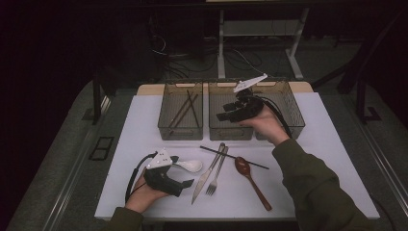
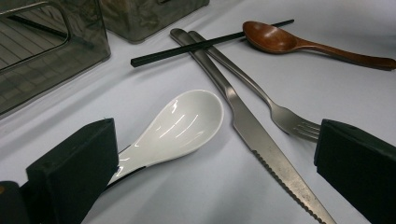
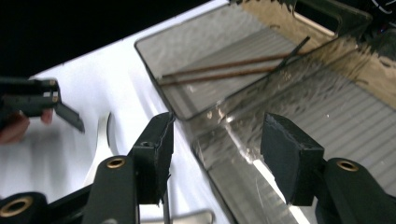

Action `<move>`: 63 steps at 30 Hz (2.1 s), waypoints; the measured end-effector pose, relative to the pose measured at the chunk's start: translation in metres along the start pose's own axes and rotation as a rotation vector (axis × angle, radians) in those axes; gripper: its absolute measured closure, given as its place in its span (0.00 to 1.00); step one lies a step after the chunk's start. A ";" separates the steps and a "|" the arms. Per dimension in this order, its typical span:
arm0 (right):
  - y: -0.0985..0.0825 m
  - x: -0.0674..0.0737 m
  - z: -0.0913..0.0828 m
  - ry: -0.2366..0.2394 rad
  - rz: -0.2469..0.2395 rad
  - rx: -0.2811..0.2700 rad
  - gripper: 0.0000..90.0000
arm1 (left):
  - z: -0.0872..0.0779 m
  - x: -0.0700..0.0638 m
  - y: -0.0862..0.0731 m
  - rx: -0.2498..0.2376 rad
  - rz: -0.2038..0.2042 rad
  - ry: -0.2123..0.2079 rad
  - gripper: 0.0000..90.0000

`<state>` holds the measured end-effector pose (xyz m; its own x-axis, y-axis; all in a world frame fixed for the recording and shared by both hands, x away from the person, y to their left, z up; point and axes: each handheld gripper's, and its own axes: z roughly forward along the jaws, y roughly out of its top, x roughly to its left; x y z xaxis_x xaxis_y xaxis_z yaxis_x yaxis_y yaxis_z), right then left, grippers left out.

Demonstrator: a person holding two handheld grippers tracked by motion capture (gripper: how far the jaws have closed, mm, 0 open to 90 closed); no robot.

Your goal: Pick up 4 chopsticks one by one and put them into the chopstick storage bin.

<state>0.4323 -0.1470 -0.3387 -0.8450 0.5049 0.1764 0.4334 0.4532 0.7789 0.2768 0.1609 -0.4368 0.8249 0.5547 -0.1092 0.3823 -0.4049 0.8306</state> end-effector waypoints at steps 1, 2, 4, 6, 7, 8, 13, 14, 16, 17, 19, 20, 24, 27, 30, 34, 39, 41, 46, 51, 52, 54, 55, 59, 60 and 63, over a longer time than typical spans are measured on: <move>-0.002 0.000 -0.002 -0.005 -0.004 0.009 0.49 | 0.000 0.000 0.000 0.001 0.000 0.000 0.00; -0.004 0.000 -0.003 -0.009 -0.011 0.019 0.49 | 0.000 0.000 0.000 0.001 -0.001 0.001 0.00; -0.009 0.000 -0.006 -0.010 -0.024 0.043 0.48 | 0.000 0.000 0.000 0.002 0.000 0.000 0.00; -0.013 0.001 -0.009 -0.017 -0.034 0.071 0.49 | 0.000 0.000 0.000 0.002 0.001 0.000 0.00; -0.015 0.001 -0.009 -0.023 -0.045 0.088 0.49 | 0.000 0.000 0.000 0.001 0.001 0.001 0.00; -0.017 0.001 -0.010 -0.022 -0.049 0.099 0.49 | 0.000 0.000 0.000 0.003 0.000 0.000 0.00; -0.027 0.001 -0.012 -0.035 -0.071 0.157 0.49 | 0.000 0.000 0.000 0.006 0.004 0.000 0.00; -0.029 0.001 -0.012 -0.036 -0.073 0.168 0.49 | 0.000 0.000 0.000 0.009 0.006 0.000 0.00; -0.033 0.001 -0.012 -0.040 -0.087 0.190 0.49 | 0.001 0.000 0.000 0.005 0.001 0.000 0.00; -0.035 0.001 -0.011 -0.042 -0.092 0.203 0.49 | 0.001 0.000 0.000 0.005 0.001 0.000 0.00; -0.039 0.001 -0.011 -0.043 -0.098 0.226 0.50 | 0.000 0.000 0.000 0.007 0.003 -0.001 0.00; -0.042 0.001 -0.010 -0.043 -0.106 0.239 0.50 | 0.000 0.000 0.000 0.007 0.002 -0.001 0.00; -0.052 0.002 -0.011 -0.047 -0.114 0.282 0.53 | 0.000 0.000 0.000 0.007 0.003 -0.002 0.00; -0.059 0.003 -0.012 -0.056 -0.134 0.322 0.57 | 0.000 0.000 0.000 0.009 0.002 -0.002 0.00; -0.066 0.004 -0.012 -0.065 -0.157 0.367 0.61 | 0.001 0.000 0.000 0.011 0.003 -0.003 0.00; -0.073 0.007 -0.013 -0.065 -0.171 0.421 0.65 | 0.001 0.000 0.000 0.011 0.003 -0.005 0.00; -0.082 0.012 -0.011 -0.057 -0.194 0.501 0.73 | 0.001 0.000 0.000 0.012 0.002 -0.005 0.00; -0.085 0.013 -0.010 -0.042 -0.204 0.527 0.76 | 0.001 0.000 0.000 0.011 0.003 -0.007 0.00; -0.089 0.018 -0.006 -0.009 -0.215 0.600 0.82 | 0.001 0.000 0.000 0.012 0.003 -0.007 0.00; -0.093 0.020 0.001 0.009 -0.220 0.652 0.85 | 0.001 0.000 0.000 0.012 0.003 -0.007 0.00; -0.094 0.020 0.002 0.010 -0.228 0.660 0.85 | 0.001 0.000 0.000 0.012 0.003 -0.008 0.00; -0.095 0.021 0.005 0.017 -0.232 0.673 0.86 | 0.001 0.000 0.000 0.012 0.003 -0.008 0.00; -0.095 0.021 0.006 0.020 -0.236 0.681 0.86 | 0.001 0.000 0.000 0.012 0.004 -0.009 0.00; -0.097 0.022 0.011 0.018 -0.247 0.708 0.87 | 0.001 0.000 0.000 0.015 0.006 -0.008 0.00; -0.097 0.023 0.012 0.021 -0.245 0.714 0.88 | 0.001 0.000 0.000 0.015 0.006 -0.008 0.00; -0.098 0.023 0.015 0.019 -0.256 0.730 0.90 | 0.001 0.000 0.000 0.014 0.006 -0.009 0.00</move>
<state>0.3751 -0.1688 -0.4196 -0.9489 0.3098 0.0596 0.3154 0.9267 0.2043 0.2770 0.1602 -0.4374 0.8306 0.5460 -0.1095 0.3834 -0.4180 0.8235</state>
